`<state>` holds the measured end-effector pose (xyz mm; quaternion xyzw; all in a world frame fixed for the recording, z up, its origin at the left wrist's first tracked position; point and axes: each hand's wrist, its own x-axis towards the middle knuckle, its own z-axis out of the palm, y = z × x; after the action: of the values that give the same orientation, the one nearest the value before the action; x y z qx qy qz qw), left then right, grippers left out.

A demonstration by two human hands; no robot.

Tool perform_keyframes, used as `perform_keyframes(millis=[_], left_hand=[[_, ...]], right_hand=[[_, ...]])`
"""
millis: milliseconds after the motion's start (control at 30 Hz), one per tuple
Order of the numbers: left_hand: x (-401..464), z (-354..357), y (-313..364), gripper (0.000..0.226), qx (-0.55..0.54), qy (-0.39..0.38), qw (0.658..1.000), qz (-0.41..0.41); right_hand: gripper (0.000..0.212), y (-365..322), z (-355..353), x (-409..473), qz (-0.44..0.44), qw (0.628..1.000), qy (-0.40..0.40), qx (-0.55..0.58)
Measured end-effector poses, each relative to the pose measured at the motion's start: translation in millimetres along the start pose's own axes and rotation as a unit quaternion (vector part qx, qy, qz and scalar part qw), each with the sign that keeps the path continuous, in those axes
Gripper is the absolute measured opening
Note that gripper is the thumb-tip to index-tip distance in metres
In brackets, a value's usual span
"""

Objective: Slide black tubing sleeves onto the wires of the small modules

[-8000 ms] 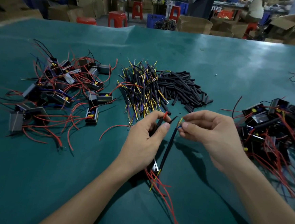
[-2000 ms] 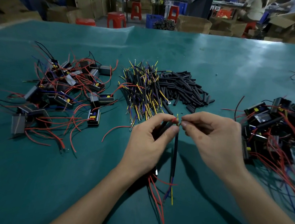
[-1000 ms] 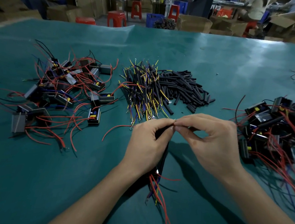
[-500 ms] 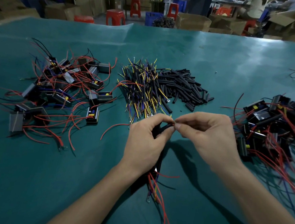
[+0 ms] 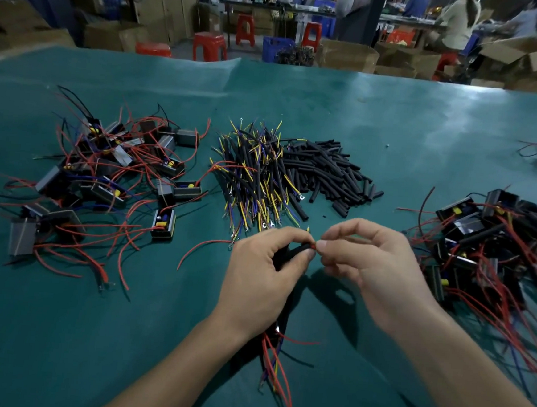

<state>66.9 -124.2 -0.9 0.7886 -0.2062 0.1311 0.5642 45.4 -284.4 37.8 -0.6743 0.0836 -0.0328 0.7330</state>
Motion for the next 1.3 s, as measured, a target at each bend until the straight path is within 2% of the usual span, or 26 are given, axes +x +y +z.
perform_keyframes(millis=[100, 200, 367, 733, 933, 1300], left_hand=[[1.0, -0.3, -0.1, 0.01, -0.002, 0.004, 1.0, -0.005], [1.5, 0.1, -0.4, 0.01, -0.007, -0.001, 1.0, -0.014], [1.2, 0.2, 0.0, 0.012, -0.014, 0.001, 1.0, -0.024], [2.5, -2.1, -0.3, 0.009, -0.023, -0.006, 0.999, -0.034], [2.0, -2.4, 0.1, 0.009, -0.036, -0.013, 0.998, -0.043], [1.6, -2.0, 2.5, 0.01, -0.009, -0.003, 0.999, -0.031]], right_hand=[[0.016, 0.1, -3.6, 0.9, -0.134, 0.978, -0.009, -0.16], [0.016, -1.3, -8.6, 2.0, -0.175, 0.955, -0.03, -0.236], [0.018, -1.8, -13.7, 4.1, -0.176, 0.947, -0.048, -0.263], [0.017, 2.8, -10.2, 1.8, -0.238, 0.916, -0.009, -0.322], [0.012, 4.4, -11.0, 4.1, -0.237, 0.919, 0.001, -0.314], [0.012, 1.0, -10.9, 2.6, -0.233, 0.898, 0.002, -0.373]])
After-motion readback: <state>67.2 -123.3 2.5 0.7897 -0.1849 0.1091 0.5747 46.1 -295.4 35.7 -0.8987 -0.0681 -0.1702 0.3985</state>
